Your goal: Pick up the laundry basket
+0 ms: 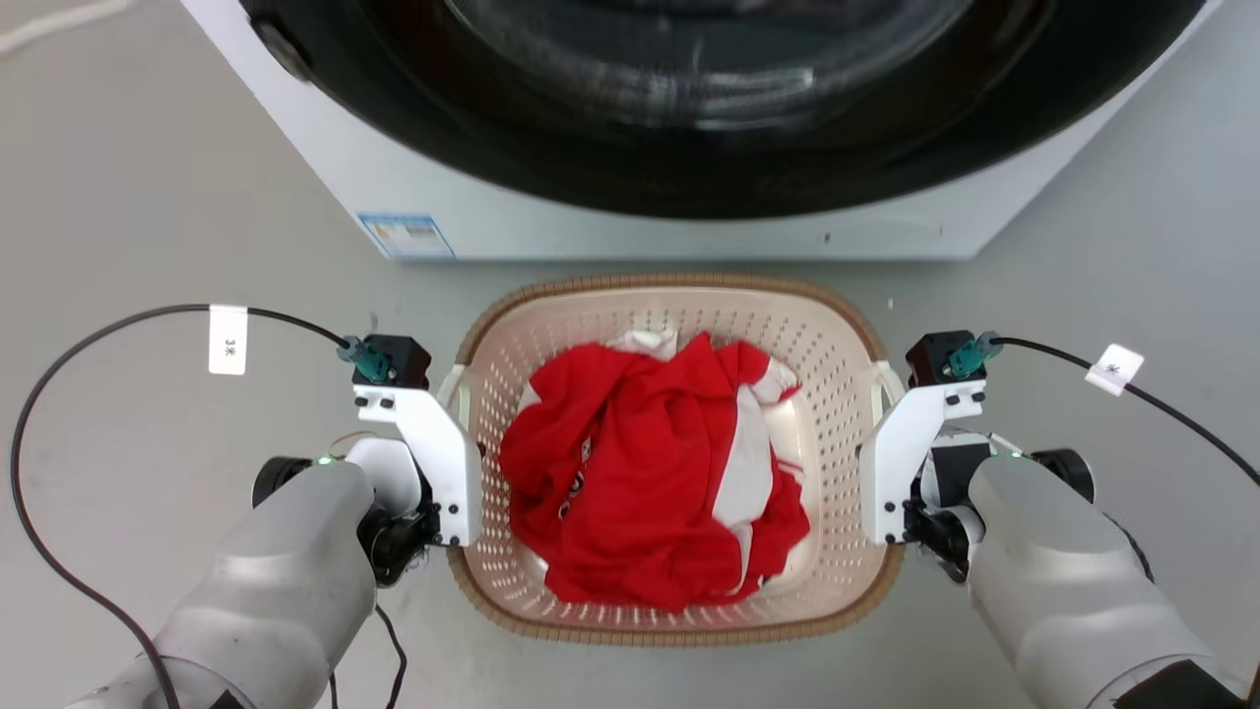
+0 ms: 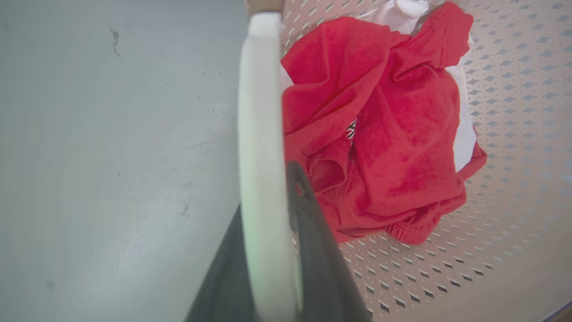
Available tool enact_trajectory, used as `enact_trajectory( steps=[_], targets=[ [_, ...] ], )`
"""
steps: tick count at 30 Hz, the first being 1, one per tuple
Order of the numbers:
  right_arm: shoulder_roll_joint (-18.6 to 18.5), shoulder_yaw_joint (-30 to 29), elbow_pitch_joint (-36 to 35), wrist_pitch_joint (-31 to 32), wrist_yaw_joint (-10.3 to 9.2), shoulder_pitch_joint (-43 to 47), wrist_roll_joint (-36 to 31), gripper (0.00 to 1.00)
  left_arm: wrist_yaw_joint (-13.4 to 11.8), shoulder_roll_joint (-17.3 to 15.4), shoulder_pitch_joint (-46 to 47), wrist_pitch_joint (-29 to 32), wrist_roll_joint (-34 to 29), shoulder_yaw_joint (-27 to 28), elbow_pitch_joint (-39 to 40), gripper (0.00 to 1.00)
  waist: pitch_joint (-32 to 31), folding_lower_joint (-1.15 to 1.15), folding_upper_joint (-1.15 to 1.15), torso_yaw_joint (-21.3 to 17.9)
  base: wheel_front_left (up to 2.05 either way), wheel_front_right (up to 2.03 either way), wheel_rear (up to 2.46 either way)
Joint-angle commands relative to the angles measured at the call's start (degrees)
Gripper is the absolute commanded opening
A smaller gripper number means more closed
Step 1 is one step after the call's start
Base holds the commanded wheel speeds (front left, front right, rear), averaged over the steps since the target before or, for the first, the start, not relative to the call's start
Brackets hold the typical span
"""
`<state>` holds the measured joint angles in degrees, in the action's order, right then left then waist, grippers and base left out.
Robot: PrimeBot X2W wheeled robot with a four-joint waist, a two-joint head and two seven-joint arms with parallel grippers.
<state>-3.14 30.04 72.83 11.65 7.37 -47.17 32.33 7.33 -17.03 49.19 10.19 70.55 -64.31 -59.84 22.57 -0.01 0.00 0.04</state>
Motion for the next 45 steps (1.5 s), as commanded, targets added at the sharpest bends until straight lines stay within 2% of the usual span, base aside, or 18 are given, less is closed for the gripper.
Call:
enact_trajectory(
  steps=[1, 9, 21, 31, 45],
  targets=[
    [0.5, 0.5, -0.2, 0.7, 0.22, 0.7, 0.3, 0.0, 0.3, 0.4, -0.6, 0.4, 0.4, -0.3, 0.4, 0.0, -4.0, 0.01, 0.0, 0.6, 0.0, 0.0, 0.0],
    [0.5, 2.2, -0.2, 8.8, 0.26, 1.5, 3.7, 0.0, 0.3, -0.1, -1.7, 6.4, 3.9, -1.8, 0.1, 0.0, -11.4, 0.01, 0.0, 0.7, 0.0, 0.0, 0.0],
    [0.5, 3.2, 0.4, 16.1, 0.26, 4.6, 6.8, 0.0, 0.3, 0.5, -4.6, 11.5, 7.3, -3.6, -1.1, 0.0, -21.1, 0.01, 0.0, 0.4, 0.0, 0.0, 0.0],
    [0.5, 3.9, 0.6, 19.6, 0.26, 7.8, 9.4, 0.0, 0.3, 0.9, -6.9, 12.3, 8.2, -4.9, -1.1, 0.0, -23.8, 0.01, 0.0, 0.2, 0.0, 0.0, 0.0],
    [0.5, 4.7, 0.7, 19.3, 0.26, 8.8, 10.3, 0.0, 0.3, 1.4, -8.9, 12.3, 9.2, -6.0, -1.0, 0.0, -24.9, 0.01, 0.0, 0.0, 0.0, 0.0, 0.0]
  ],
)
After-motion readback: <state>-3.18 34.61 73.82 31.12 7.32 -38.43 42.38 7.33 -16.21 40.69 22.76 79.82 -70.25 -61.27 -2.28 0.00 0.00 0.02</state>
